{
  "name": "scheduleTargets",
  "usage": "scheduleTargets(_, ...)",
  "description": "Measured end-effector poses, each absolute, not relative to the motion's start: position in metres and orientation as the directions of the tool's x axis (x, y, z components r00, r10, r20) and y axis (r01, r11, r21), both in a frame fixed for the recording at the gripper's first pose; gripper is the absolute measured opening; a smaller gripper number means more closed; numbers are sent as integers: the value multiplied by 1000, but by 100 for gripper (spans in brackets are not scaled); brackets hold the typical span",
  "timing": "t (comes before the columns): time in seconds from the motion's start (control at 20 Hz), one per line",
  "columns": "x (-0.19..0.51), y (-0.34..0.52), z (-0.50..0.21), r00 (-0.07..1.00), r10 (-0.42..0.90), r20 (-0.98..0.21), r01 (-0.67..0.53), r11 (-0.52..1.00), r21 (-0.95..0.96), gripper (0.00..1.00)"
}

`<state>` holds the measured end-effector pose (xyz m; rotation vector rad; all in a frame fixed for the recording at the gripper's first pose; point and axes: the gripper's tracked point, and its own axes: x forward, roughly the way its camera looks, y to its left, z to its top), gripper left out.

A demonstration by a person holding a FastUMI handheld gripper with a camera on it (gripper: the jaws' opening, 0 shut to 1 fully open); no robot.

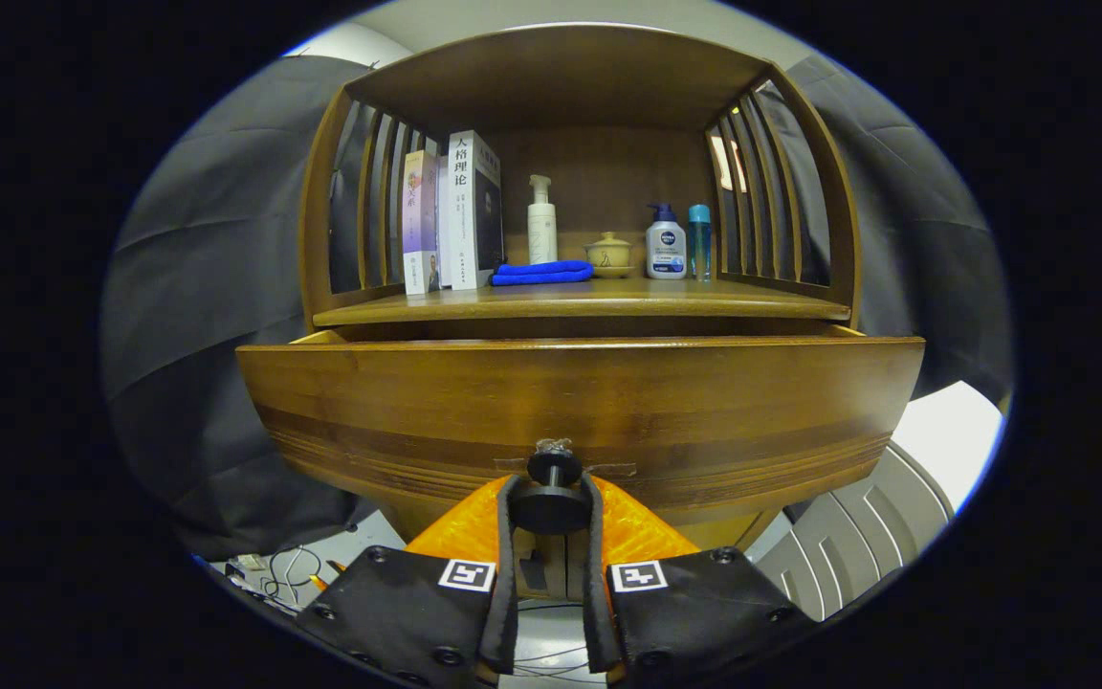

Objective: Pull open the drawer, take out the items inside it, and place them on the countertop above the cabinet.

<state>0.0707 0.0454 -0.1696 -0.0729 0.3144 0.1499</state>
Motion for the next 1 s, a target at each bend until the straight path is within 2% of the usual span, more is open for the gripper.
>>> scheduleTargets(0.35,38,43,-176,951,145,-273,-179,978,-104,30)
scheduleTargets(1.0,-9,44,-179,945,183,-272,-220,969,-112,30)
